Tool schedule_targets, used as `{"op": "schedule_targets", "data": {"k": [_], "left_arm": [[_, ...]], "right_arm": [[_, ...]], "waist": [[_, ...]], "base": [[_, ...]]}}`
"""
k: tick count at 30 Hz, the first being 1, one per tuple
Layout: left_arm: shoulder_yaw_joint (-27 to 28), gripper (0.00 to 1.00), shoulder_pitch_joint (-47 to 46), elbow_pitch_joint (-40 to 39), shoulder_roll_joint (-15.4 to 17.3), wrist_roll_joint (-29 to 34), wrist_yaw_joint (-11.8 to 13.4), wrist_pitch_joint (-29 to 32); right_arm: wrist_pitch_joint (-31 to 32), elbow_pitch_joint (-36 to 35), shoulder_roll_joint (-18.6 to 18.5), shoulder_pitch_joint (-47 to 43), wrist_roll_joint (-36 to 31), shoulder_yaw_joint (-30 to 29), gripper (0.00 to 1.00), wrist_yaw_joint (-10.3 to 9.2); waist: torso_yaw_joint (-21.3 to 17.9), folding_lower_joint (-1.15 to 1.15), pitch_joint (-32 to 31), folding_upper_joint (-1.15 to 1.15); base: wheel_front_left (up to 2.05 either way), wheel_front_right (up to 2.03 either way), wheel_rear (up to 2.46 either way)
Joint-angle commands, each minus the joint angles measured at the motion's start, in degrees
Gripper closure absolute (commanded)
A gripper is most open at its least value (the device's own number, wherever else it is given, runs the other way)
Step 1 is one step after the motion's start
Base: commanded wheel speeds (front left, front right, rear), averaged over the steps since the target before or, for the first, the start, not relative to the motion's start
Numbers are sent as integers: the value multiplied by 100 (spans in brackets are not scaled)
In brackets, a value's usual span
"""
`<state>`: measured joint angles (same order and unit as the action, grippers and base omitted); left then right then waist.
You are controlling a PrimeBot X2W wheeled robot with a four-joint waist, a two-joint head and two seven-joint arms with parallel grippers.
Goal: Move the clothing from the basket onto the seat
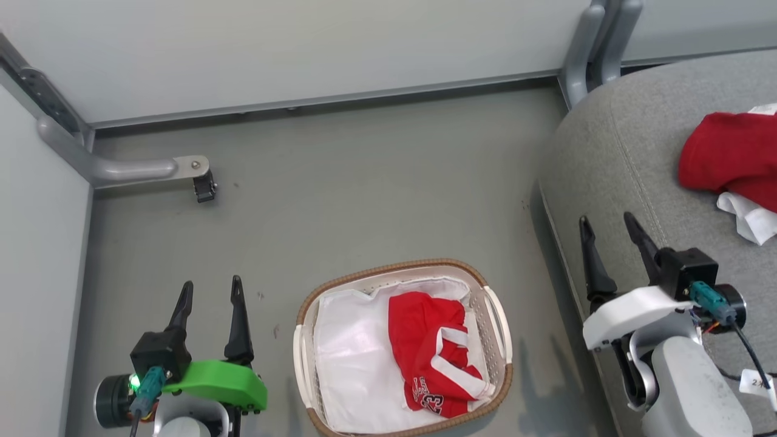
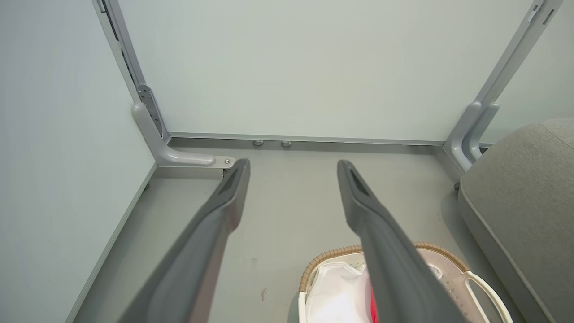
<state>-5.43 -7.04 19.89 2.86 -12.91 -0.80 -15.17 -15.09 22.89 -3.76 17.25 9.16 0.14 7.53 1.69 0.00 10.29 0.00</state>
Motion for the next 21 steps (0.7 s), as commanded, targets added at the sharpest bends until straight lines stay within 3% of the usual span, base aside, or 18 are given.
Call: {"op": "schedule_targets", "data": {"k": [1,14,21], "left_arm": [[22,0,110,-25,7,11,26,3],[-24,0,464,28,7,-72,50,3],[-221,0,262,144,7,-186,-9,4]], "right_arm": [[-10,38,10,-118,21,-22,0,-8],[-9,175,73,-464,85,41,0,-8],[-10,92,75,-267,109,127,0,-8]], "waist": [[75,0,-124,0],[-18,0,-402,0],[-87,0,-199,0]], "base": [[0,0,0],[0,0,0],[0,0,0]]}}
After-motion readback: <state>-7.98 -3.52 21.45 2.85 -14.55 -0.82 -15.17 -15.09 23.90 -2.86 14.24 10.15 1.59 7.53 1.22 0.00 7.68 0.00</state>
